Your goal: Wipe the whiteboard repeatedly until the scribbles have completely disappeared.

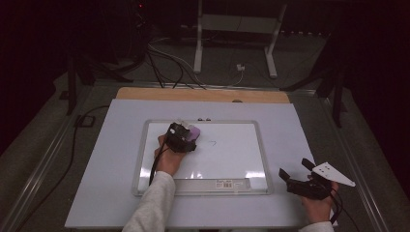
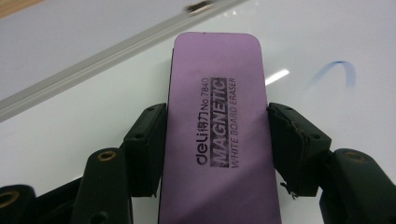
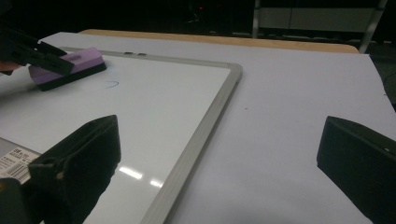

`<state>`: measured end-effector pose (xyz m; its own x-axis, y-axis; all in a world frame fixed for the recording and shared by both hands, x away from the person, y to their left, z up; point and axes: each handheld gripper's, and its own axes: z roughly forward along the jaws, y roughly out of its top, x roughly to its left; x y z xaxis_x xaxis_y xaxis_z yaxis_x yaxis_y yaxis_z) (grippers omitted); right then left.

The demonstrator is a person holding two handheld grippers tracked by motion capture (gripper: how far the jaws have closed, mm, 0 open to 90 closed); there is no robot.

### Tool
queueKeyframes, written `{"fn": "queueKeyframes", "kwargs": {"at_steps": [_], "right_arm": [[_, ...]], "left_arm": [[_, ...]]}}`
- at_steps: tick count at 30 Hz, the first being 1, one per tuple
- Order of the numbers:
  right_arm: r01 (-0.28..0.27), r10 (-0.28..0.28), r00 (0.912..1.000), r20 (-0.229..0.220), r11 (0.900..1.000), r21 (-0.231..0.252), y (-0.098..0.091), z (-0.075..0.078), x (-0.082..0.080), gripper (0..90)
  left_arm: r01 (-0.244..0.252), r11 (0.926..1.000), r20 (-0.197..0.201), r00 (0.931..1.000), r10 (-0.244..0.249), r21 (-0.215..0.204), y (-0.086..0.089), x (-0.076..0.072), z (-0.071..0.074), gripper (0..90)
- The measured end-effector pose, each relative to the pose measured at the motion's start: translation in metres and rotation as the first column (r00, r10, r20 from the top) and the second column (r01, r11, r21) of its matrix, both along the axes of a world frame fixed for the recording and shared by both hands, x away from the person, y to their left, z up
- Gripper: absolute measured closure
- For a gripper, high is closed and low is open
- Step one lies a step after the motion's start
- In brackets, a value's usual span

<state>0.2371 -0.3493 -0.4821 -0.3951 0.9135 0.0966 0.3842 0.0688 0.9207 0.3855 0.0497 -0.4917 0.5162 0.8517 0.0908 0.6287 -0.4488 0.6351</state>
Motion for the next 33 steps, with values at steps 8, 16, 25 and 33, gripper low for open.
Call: {"fn": "queueKeyframes", "kwargs": {"at_steps": [8, 16, 25, 33], "right_arm": [[0.001, -0.001, 1.0000, 0.002, 1.0000, 0.002, -0.001, 0.000, 0.000, 0.0], [0.004, -0.004, 1.0000, 0.003, 1.0000, 0.005, -0.001, 0.001, -0.001, 0.0], [0.005, -0.005, 1.0000, 0.003, 1.0000, 0.006, -0.003, 0.001, -0.001, 0.0], [0.003, -0.003, 1.0000, 0.002, 1.0000, 0.004, -0.002, 0.000, -0.001, 0.0]], "left_arm": [[0.230, 0.9731, 0.000, 0.9731, -0.230, 0.006, -0.046, -0.032, 0.001, 42.0], [0.303, 0.9527, -0.002, 0.9529, -0.303, 0.017, -0.056, -0.039, 0.002, 42.0], [0.063, 0.9977, -0.001, 0.9980, -0.063, 0.026, -0.014, -0.004, 0.002, 42.0], [-0.028, 0.9995, -0.011, 0.9995, 0.028, 0.010, -0.006, 0.011, 0.001, 42.0]]}}
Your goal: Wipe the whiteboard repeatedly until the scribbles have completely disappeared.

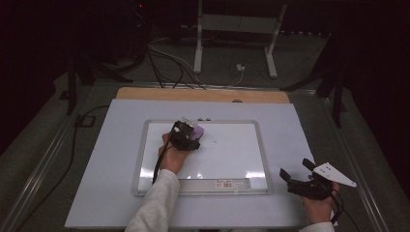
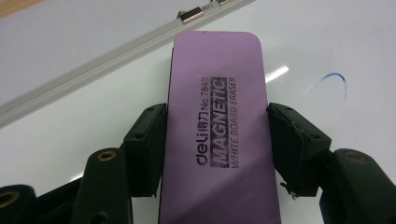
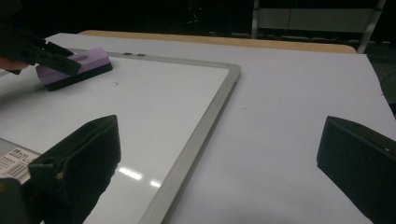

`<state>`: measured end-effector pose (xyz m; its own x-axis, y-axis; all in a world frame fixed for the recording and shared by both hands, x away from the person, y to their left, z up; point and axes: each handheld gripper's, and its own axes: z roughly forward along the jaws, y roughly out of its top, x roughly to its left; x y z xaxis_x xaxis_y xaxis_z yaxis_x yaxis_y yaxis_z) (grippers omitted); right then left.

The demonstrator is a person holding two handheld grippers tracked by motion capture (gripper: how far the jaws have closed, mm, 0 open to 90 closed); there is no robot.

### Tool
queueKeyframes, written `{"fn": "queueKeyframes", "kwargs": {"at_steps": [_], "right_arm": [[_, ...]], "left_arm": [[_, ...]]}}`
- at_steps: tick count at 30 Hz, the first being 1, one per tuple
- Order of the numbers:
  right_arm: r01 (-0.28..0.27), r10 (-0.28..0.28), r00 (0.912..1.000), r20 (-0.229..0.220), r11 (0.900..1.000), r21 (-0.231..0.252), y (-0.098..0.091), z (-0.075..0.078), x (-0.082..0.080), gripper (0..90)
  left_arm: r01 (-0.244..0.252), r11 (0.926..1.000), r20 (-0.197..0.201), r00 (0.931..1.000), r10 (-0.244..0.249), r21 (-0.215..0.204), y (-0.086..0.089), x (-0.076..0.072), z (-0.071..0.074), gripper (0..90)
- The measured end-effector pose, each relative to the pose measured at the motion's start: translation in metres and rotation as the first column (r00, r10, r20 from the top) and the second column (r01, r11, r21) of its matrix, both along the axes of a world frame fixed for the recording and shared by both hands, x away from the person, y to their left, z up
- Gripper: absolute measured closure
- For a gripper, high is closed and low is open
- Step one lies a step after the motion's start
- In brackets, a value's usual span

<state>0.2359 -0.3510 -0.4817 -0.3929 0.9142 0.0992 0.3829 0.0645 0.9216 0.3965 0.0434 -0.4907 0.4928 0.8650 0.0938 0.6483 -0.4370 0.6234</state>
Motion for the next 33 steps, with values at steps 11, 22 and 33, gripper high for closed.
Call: {"fn": "queueKeyframes", "kwargs": {"at_steps": [11, 22, 33], "right_arm": [[-0.001, 0.001, 1.0000, 0.000, 1.0000, 0.000, 0.000, 0.000, 0.000, 0.0], [0.002, -0.002, 1.0000, 0.003, 1.0000, 0.001, -0.002, 0.000, -0.001, 0.0], [0.005, -0.005, 1.0000, -0.001, 1.0000, 0.003, -0.002, 0.000, -0.001, 0.0]], "left_arm": [[0.317, 0.9485, -0.004, 0.9485, -0.317, -0.009, -0.061, -0.033, 0.001, 42.0], [0.277, 0.9605, -0.005, 0.9609, -0.277, 0.025, -0.055, -0.023, 0.002, 42.0], [-0.005, 0.9999, -0.014, 0.9999, 0.005, 0.013, 0.001, 0.003, 0.001, 42.0]]}}
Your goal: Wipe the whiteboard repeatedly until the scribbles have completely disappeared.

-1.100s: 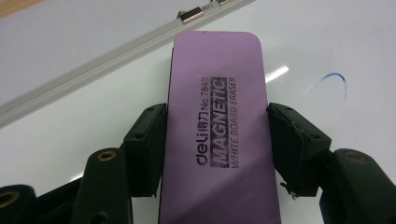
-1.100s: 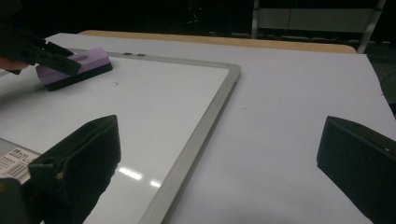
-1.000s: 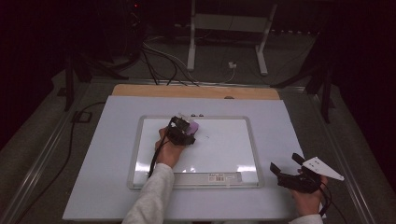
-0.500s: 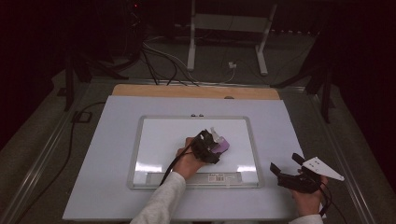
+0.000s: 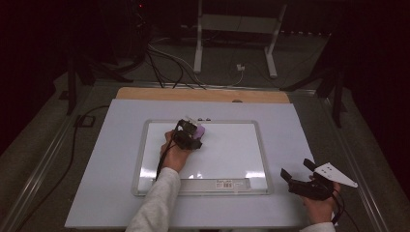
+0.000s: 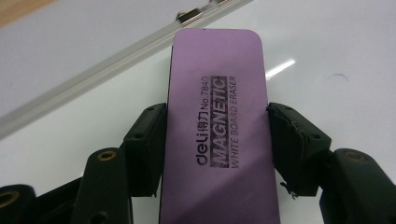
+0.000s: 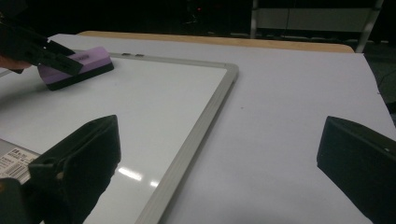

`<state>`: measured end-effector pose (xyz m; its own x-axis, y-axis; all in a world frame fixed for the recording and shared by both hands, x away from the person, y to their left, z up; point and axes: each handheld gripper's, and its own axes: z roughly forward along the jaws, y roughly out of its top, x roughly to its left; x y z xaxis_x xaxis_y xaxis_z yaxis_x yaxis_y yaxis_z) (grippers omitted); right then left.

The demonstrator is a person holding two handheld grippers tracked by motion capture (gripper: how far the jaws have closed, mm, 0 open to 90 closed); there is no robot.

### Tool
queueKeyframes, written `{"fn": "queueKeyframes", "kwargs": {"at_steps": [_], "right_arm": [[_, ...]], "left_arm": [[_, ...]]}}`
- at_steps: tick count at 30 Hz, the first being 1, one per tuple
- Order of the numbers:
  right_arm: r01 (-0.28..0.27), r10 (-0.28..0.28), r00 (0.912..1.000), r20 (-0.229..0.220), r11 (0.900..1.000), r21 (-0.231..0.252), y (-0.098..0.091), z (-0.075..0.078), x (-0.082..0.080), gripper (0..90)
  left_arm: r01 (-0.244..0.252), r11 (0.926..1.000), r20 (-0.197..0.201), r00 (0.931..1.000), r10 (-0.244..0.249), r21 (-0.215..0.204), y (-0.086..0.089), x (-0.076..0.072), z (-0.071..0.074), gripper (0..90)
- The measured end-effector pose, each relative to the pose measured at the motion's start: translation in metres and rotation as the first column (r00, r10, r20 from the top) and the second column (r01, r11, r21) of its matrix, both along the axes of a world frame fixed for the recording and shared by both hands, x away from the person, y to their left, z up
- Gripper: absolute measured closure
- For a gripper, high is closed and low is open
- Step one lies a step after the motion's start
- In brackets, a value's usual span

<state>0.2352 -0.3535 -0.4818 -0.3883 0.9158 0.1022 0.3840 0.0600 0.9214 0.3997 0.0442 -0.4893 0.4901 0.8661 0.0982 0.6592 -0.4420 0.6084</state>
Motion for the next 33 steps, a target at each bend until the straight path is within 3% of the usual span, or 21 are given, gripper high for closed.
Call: {"fn": "queueKeyframes", "kwargs": {"at_steps": [3, 5, 9, 11, 12, 14, 15, 16, 17, 18, 22, 25, 29, 33], "right_arm": [[-0.004, 0.004, 1.0000, -0.001, 1.0000, -0.004, 0.002, 0.000, 0.000, 0.0], [-0.006, 0.006, 1.0000, 0.000, 1.0000, -0.006, 0.002, 0.000, 0.000, 0.0], [-0.007, 0.007, 1.0000, -0.001, 1.0000, -0.005, 0.003, 0.000, 0.001, 0.0], [-0.008, 0.008, 1.0000, -0.001, 1.0000, -0.006, 0.003, 0.000, 0.001, 0.0], [-0.008, 0.008, 1.0000, -0.001, 1.0000, -0.005, 0.003, 0.000, 0.000, 0.0], [-0.006, 0.006, 1.0000, -0.001, 1.0000, -0.003, 0.002, 0.000, 0.000, 0.0], [-0.005, 0.005, 1.0000, -0.001, 1.0000, -0.003, 0.002, 0.000, 0.000, 0.0], [-0.005, 0.005, 1.0000, -0.001, 1.0000, -0.003, 0.001, 0.000, 0.000, 0.0], [-0.005, 0.005, 1.0000, 0.000, 1.0000, -0.003, 0.001, 0.000, 0.000, 0.0], [-0.005, 0.005, 1.0000, 0.001, 1.0000, -0.002, 0.001, 0.000, 0.000, 0.0], [-0.004, 0.004, 1.0000, 0.003, 1.0000, -0.006, 0.001, 0.000, -0.001, 0.0], [0.000, 0.000, 1.0000, -0.001, 1.0000, -0.001, 0.000, 0.000, 0.000, 0.0], [0.000, 0.000, 1.0000, 0.001, 1.0000, -0.004, 0.000, 0.000, -0.001, 0.0], [0.001, -0.001, 1.0000, 0.000, 1.0000, -0.003, 0.000, 0.000, -0.001, 0.0]], "left_arm": [[0.006, 0.9998, 0.004, 1.0000, -0.006, 0.020, -0.004, -0.001, 0.001, 42.0], [0.044, 0.9990, 0.009, 0.9990, -0.044, 0.003, -0.011, -0.001, 0.000, 42.0], [0.122, 0.9922, 0.020, 0.9923, -0.123, 0.027, -0.034, -0.006, 0.000, 42.0], [0.203, 0.9786, 0.024, 0.9787, -0.204, 0.034, -0.049, -0.013, 0.000, 42.0], [0.251, 0.9674, 0.020, 0.9675, -0.252, 0.030, -0.055, -0.018, 0.001, 42.0], [0.352, 0.9358, 0.008, 0.9358, -0.352, 0.003, -0.063, -0.028, 0.001, 42.0], [0.379, 0.9256, 0.007, 0.9255, -0.379, -0.001, -0.066, -0.031, 0.001, 42.0], [0.382, 0.9241, 0.008, 0.9240, -0.382, 0.004, -0.067, -0.032, 0.001, 42.0], [0.377, 0.9261, 0.002, 0.9261, -0.377, -0.004, -0.066, -0.031, 0.001, 42.0], [0.360, 0.9328, -0.001, 0.9329, -0.360, -0.015, -0.064, -0.029, 0.001, 42.0], [0.253, 0.9675, 0.003, 0.9675, -0.253, -0.003, -0.050, -0.016, 0.000, 42.0], [0.161, 0.9868, 0.006, 0.9869, -0.161, 0.013, -0.035, -0.007, 0.001, 42.0], [0.057, 0.9984, 0.004, 0.9983, -0.057, 0.003, -0.016, -0.002, 0.000, 42.0], [-0.006, 0.9997, -0.003, 1.0000, 0.006, -0.022, -0.003, -0.005, -0.001, 42.0]]}}
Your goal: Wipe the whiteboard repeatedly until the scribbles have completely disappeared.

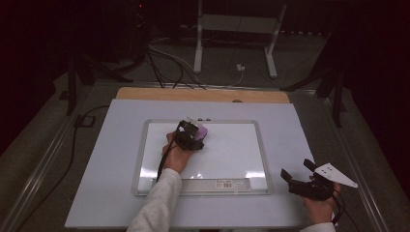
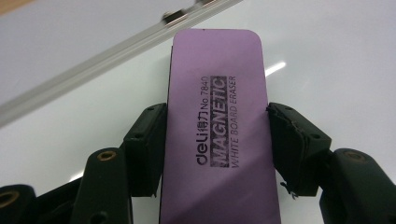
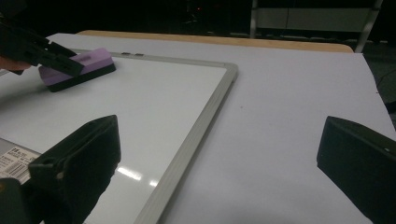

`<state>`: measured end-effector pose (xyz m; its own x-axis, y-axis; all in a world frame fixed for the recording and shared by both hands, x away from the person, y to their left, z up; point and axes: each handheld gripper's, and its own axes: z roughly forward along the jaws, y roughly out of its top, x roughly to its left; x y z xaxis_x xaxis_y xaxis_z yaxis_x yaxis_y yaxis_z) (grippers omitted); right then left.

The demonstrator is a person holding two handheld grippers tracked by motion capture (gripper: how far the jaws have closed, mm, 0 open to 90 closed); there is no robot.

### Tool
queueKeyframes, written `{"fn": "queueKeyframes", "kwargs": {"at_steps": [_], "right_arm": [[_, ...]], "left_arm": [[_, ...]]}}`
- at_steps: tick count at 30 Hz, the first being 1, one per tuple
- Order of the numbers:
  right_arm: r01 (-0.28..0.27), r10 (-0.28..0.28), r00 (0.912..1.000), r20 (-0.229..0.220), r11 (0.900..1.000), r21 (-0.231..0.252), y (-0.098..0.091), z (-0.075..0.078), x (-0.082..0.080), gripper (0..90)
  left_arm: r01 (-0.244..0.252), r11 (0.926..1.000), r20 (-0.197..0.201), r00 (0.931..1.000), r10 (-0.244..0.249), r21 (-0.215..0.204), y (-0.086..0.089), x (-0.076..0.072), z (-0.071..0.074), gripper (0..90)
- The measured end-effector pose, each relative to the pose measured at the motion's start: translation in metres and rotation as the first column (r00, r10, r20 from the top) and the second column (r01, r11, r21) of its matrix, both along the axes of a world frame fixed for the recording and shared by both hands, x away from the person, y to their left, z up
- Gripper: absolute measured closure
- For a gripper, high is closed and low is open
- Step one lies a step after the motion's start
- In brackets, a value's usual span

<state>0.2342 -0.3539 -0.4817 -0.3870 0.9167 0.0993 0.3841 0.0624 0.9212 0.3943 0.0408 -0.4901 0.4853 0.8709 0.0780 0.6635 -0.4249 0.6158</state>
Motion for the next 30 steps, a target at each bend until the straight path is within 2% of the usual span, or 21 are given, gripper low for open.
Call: {"fn": "queueKeyframes", "kwargs": {"at_steps": [3, 5, 8, 13, 18, 22, 27, 30], "right_arm": [[0.000, 0.000, 1.0000, 0.002, 1.0000, -0.001, 0.000, 0.000, 0.000, 0.0], [0.000, 0.000, 1.0000, 0.001, 1.0000, -0.001, 0.000, 0.000, 0.000, 0.0], [0.000, 0.000, 1.0000, 0.000, 1.0000, -0.001, 0.000, 0.000, 0.000, 0.0], [0.000, 0.000, 1.0000, -0.001, 1.0000, 0.000, 0.001, 0.000, 0.000, 0.0], [-0.006, 0.006, 1.0000, -0.003, 1.0000, -0.002, 0.003, 0.000, 0.001, 0.0], [-0.005, 0.005, 1.0000, -0.002, 1.0000, -0.001, 0.002, 0.000, 0.001, 0.0], [-0.001, 0.001, 1.0000, -0.002, 1.0000, 0.001, 0.001, 0.000, 0.001, 0.0], [-0.002, 0.002, 1.0000, -0.002, 1.0000, -0.001, 0.001, 0.000, 0.001, 0.0]], "left_arm": [[-0.038, 0.9992, -0.003, 0.9993, 0.038, -0.006, 0.009, -0.005, 0.000, 42.0], [-0.069, 0.9973, -0.007, 0.9976, 0.069, -0.026, 0.016, -0.010, -0.001, 41.9], [-0.093, 0.9950, -0.007, 0.9957, 0.093, -0.036, 0.025, -0.017, -0.001, 42.0], [-0.115, 0.9923, -0.013, 0.9933, 0.115, -0.044, 0.037, -0.027, -0.001, 41.8], [-0.125, 0.9915, -0.005, 0.9922, 0.125, -0.036, 0.039, -0.034, -0.001, 41.7], [-0.106, 0.9935, 0.004, 0.9944, 0.106, -0.042, 0.038, -0.037, -0.001, 38.5], [-0.066, 0.9943, 0.072, 0.9948, 0.072, -0.084, 0.034, -0.045, 0.006, 29.6], [-0.019, 0.9973, 0.124, 0.9919, 0.028, -0.071, 0.030, -0.050, 0.011, 27.4]]}}
